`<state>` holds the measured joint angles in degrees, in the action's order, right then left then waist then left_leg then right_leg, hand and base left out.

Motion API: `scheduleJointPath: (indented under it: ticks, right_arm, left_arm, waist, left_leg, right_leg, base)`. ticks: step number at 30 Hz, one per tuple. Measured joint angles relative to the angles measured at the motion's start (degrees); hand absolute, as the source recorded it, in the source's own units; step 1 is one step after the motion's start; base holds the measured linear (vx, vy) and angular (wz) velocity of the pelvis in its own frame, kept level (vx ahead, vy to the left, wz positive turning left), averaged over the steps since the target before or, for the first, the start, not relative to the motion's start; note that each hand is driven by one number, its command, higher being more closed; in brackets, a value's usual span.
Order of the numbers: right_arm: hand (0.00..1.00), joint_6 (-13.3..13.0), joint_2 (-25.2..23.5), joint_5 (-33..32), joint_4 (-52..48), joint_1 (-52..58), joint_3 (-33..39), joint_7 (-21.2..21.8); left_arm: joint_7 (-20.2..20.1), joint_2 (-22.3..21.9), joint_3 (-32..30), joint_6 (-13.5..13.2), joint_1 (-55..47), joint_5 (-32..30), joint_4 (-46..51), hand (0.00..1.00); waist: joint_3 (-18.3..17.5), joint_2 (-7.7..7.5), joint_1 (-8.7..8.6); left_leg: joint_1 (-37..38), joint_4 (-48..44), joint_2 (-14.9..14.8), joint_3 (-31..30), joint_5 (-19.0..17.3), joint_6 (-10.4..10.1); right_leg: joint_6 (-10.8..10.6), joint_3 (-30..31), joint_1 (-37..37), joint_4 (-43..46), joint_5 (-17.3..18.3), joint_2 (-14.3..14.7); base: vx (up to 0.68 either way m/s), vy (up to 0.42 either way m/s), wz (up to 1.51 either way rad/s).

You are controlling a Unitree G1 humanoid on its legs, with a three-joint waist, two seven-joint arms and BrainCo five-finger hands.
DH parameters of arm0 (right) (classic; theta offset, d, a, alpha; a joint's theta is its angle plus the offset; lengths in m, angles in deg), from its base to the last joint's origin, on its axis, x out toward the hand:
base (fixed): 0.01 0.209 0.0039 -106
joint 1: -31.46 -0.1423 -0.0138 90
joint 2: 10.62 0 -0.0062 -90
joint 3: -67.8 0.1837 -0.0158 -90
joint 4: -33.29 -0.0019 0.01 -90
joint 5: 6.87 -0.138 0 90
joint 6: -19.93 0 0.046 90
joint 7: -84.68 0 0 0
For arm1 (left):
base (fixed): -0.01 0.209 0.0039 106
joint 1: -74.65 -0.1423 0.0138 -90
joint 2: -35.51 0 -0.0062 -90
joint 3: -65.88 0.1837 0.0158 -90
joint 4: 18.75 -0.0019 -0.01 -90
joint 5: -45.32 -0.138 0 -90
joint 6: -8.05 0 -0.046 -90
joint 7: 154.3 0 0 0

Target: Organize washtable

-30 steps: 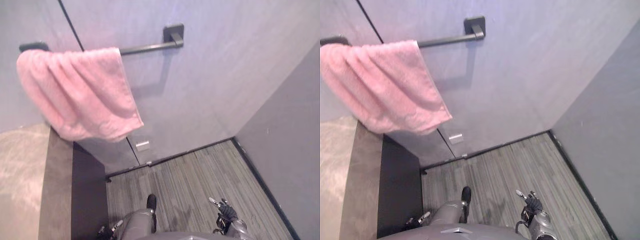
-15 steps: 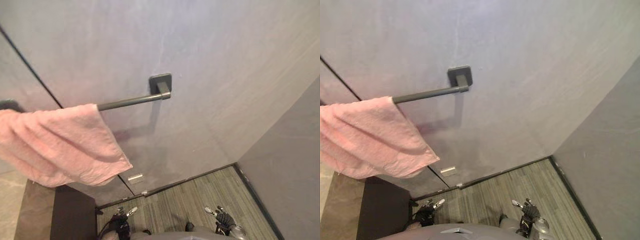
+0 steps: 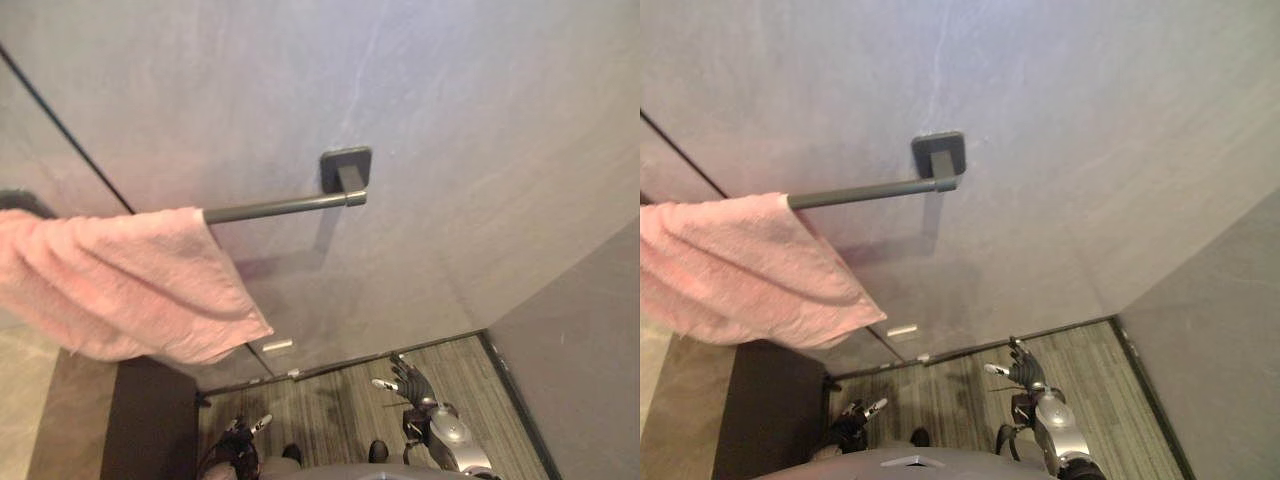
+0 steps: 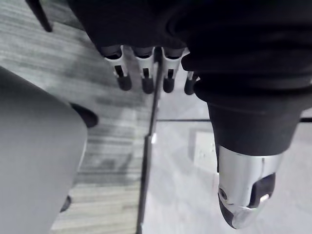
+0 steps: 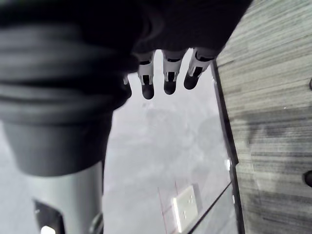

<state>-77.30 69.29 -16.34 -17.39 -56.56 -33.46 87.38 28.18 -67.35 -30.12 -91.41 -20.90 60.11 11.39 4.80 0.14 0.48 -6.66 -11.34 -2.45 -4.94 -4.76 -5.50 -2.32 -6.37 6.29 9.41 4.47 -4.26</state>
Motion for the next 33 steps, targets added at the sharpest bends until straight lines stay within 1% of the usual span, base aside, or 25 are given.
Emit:
scheduleJointPath:
  ticks: [1, 2, 3, 4, 5, 6, 7, 8, 9, 10, 11, 12, 13, 14, 16, 18, 19, 21, 23, 27, 30, 33]
  right_arm:
    - [0.0, 0.0, 0.0, 0.0, -1.0, -0.6, -0.1, 0.0]
    - [0.0, 0.0, -0.1, 0.0, -2.6, -1.4, -0.3, 0.0]
    - [0.0, -0.2, 0.0, 0.0, -4.3, -2.6, -1.1, 0.0]
    - [0.0, -0.1, 0.3, 0.0, -5.5, -3.0, -1.4, -0.2]
    - [0.0, -0.3, 0.5, 0.0, -8.4, -2.4, -1.6, -0.3]
    - [0.0, -0.6, 0.5, -0.1, -10.9, -2.1, -1.8, -0.5]
    - [0.0, -0.8, 0.6, -0.1, -11.9, -2.1, -1.9, -0.5]
    - [0.0, -0.9, 0.7, -0.1, -13.8, -2.0, -2.3, -0.5]
    - [0.0, -1.0, 0.7, -0.2, -15.4, -2.0, -2.7, -0.5]
    - [0.0, -1.0, 0.7, -0.2, -16.2, -2.0, -3.3, -0.5]
    - [0.0, -0.9, 0.3, -0.2, -16.2, -1.9, -3.6, -0.6]
    - [0.0, -0.9, -0.3, -0.2, -17.3, -1.3, -4.9, -0.5]
    - [0.0, -0.9, -0.9, -0.7, -18.5, -0.7, -5.6, -0.6]
    - [0.0, -0.9, -1.0, -0.7, -19.3, -0.3, -6.0, -0.7]
    - [0.0, -1.1, -1.0, -1.4, -21.8, -0.1, -6.5, -1.0]
    - [0.0, -1.3, -1.0, -3.0, -23.5, 0.0, -6.4, -1.4]
    - [0.0, -1.3, -1.0, -3.0, -24.0, 0.0, -6.4, -1.5]
    - [0.0, -1.4, -0.8, -2.9, -25.0, 0.3, -5.9, -1.9]
    - [0.0, -1.4, -0.2, -2.9, -28.2, 1.6, -5.5, -2.7]
    - [0.0, -1.7, -0.1, -2.9, -34.0, 2.2, -2.1, -3.0]
    - [0.0, -2.7, 0.4, -2.9, -36.5, 2.1, -1.4, -3.5]
    - [0.0, -3.5, 0.4, -3.0, -37.5, 0.6, -1.7, -3.9]
  left_arm:
    - [0.3, -0.1, 0.3, 0.0, 0.0, 0.1, 1.0, 0.0]
    - [0.7, 0.3, 1.2, -0.4, -0.2, 0.3, 2.1, 0.0]
    - [0.9, 0.7, 1.4, -0.5, -0.3, 0.5, 2.6, 0.0]
    - [0.9, 0.5, 1.4, -0.5, -0.6, 0.7, 2.8, 0.0]
    - [0.9, 0.2, 1.5, -0.5, -1.5, 0.6, 3.4, 0.0]
    - [0.8, 0.0, 1.7, -0.4, -1.6, 0.4, 3.3, 0.0]
    - [0.8, -0.2, 1.7, -0.3, -1.5, 0.4, 3.3, 0.0]
    - [0.8, -0.7, 1.7, -0.3, -1.4, 0.4, 3.3, 0.0]
    - [0.8, -0.9, 1.8, -0.2, -1.3, 0.3, 3.1, 0.0]
    - [0.9, -0.9, 1.9, -0.1, -1.2, 0.2, 2.5, 0.0]
    - [0.8, -0.3, 1.9, 0.1, -0.9, -0.2, 2.1, 0.0]
    - [1.0, 1.1, 1.9, 0.5, -1.1, -0.7, 1.3, 0.0]
    - [1.1, 1.3, 1.8, 0.9, -1.5, -0.8, 0.9, 0.0]
    - [1.1, 1.5, 1.9, 0.9, -1.5, -1.4, 0.9, 0.0]
    - [1.3, 1.8, 2.0, 0.8, -1.4, -2.9, 0.9, 0.0]
    - [1.7, 1.8, 2.0, 0.8, -1.2, -2.9, 0.9, 0.0]
    - [1.8, 1.8, 2.0, 0.8, -1.1, -2.9, 0.9, 0.0]
    - [2.1, 1.5, 1.9, 0.8, -1.1, -4.0, 0.8, 0.0]
    - [2.1, 1.3, 1.9, 0.8, -1.1, -4.5, 0.8, 0.0]
    - [2.1, 1.2, 1.6, 0.9, -1.2, -6.4, -0.8, 0.0]
    - [2.0, 1.2, 1.5, 0.9, -1.2, -6.8, -0.8, 0.0]
    - [1.9, 1.1, 1.5, 0.9, -1.3, -7.3, -0.8, 0.0]
  waist:
    - [0.7, 0.1, 0.07]
    - [1.2, -0.41, 0.36]
    - [2.6, 0.07, 0.53]
    - [2.8, 0.34, 0.54]
    - [2.6, 0.53, 0.24]
    - [2.4, 0.92, -0.52]
    - [2.2, 1.19, -0.8]
    - [1.5, 2.38, -0.94]
    - [1.3, 2.47, -1.33]
    - [1.1, 2.61, -1.55]
    - [1.1, 1.47, -1.36]
    - [0.2, 0.14, -1.44]
    - [-0.4, -0.43, -1.48]
    - [-0.6, -0.75, -1.46]
    - [-1.9, -0.75, -1.47]
    - [-2.2, -0.55, -1.47]
    - [-2.5, -0.73, -1.5]
    - [-2.8, 0.02, -1.57]
    - [-3.0, 0.41, -1.52]
    - [-3.1, 0.33, -1.62]
    - [-3.3, -0.06, -1.48]
    - [-3.3, -0.09, -1.31]
  left_leg:
    - [-1.5, -2.4, 0.4, 0.3, 0.4, -0.6]
    - [-2.1, -2.3, 0.8, 1.9, 1.4, -2.3]
    - [-3.2, -11.0, -0.8, 6.9, -2.5, 1.5]
    - [-3.2, -16.0, -2.1, 9.1, -4.3, 2.2]
    - [-1.8, -19.9, -4.6, 12.2, -5.5, 2.1]
    - [0.8, -18.1, -6.4, 13.9, -5.4, 2.0]
    - [2.2, -16.0, -7.0, 14.4, -5.1, 1.9]
    - [4.7, -8.7, -6.7, 14.4, -5.4, 0.2]
    - [7.3, -1.5, -6.3, 15.8, -5.8, -0.5]
    - [8.7, 3.4, -6.3, 16.1, -6.1, -1.1]
    - [9.1, 5.3, -5.4, 16.6, -5.0, -1.1]
    - [9.4, 7.3, -4.3, 16.9, -3.7, -0.6]
    - [9.4, 7.9, -3.5, 17.0, -3.2, -0.2]
    - [9.4, 8.1, -3.0, 17.1, -3.1, 0.0]
    - [9.6, 8.2, -1.9, 17.4, -3.1, 0.1]
    - [9.8, 8.3, -1.7, 18.2, -3.2, 0.1]
    - [9.8, 8.3, -1.7, 18.4, -3.2, 0.1]
    - [10.1, 8.5, -2.0, 18.9, -3.2, 0.1]
    - [10.6, 8.9, -2.5, 19.6, -3.2, 0.1]
    - [11.5, 9.3, -3.3, 21.2, -3.3, -0.1]
    - [11.5, 9.4, -3.9, 21.6, -3.4, -0.3]
    - [11.5, 9.5, -3.9, 21.6, -3.4, -0.3]
  right_leg:
    - [0.1, -0.5, 0.2, 0.6, 0.1, -0.3]
    - [0.9, -1.1, 1.0, 0.7, -0.1, -2.1]
    - [1.3, -2.3, 0.8, 1.7, -0.1, -2.9]
    - [1.4, -2.5, 0.5, 2.2, 0.0, -3.0]
    - [1.2, -2.9, 0.3, 2.3, -0.1, -3.2]
    - [0.7, -3.5, 0.4, 2.3, -0.4, -3.5]
    - [0.4, -3.8, 0.8, 2.3, -0.6, -3.6]
    - [-0.4, -4.0, 1.9, 2.0, -1.2, -3.5]
    - [-1.2, -4.3, 2.5, 0.4, -2.5, -3.4]
    - [-1.5, -4.9, 2.6, -1.0, -3.9, -3.0]
    - [-1.6, -4.9, 2.4, -2.0, -4.9, -3.2]
    - [-2.2, -4.9, 1.8, -4.9, -7.0, -3.9]
    - [-2.9, -4.7, 1.1, -6.6, -8.5, -4.4]
    - [-3.2, -4.5, 0.7, -7.2, -9.0, -4.7]
    - [-3.5, -3.8, -0.2, -9.4, -10.6, -5.3]
    - [-3.6, -3.3, -0.5, -10.5, -11.6, -5.4]
    - [-3.6, -3.0, -0.4, -10.7, -11.7, -5.3]
    - [-3.5, -2.2, -0.3, -11.2, -12.0, -4.6]
    - [-3.2, -1.9, -0.4, -11.5, -12.2, -4.0]
    - [-2.7, -0.4, -0.5, -12.6, -12.7, -2.6]
    - [-2.5, 0.0, -0.5, -13.1, -12.9, -2.1]
    - [-2.5, -0.1, -0.9, -14.2, -13.5, -2.0]
  base:
    - [-0.19, 0.072, 0.57]
    - [-0.03, 0.052, 0.43]
    - [0.12, 0.037, 0.31]
    - [0.37, 0.009, 0.23]
    - [0.39, 0.02, 0.27]
    - [0.37, 0.036, 0.33]
    - [0.27, 0.099, 0.33]
    - [0.2, 0.191, 0.32]
    - [0.18, 0.25, 0.32]
    - [0.14, 0.208, 0.24]
    - [0.14, 0.166, 0.11]
    - [0.18, 0.143, 0.03]
    - [0.19, 0.139, 0.0]
    - [0.21, 0.124, -0.05]
    - [0.24, 0.1, -0.1]
    - [0.16, 0.044, -0.14]
    - [0.07, 0.008, -0.21]
    - [0.02, -0.021, -0.19]
    - [0.03, -0.042, -0.2]
    - [0.02, -0.038, -0.25]
    - [0.01, -0.025, -0.1]
    - [0.0, 0.0, 0.0]
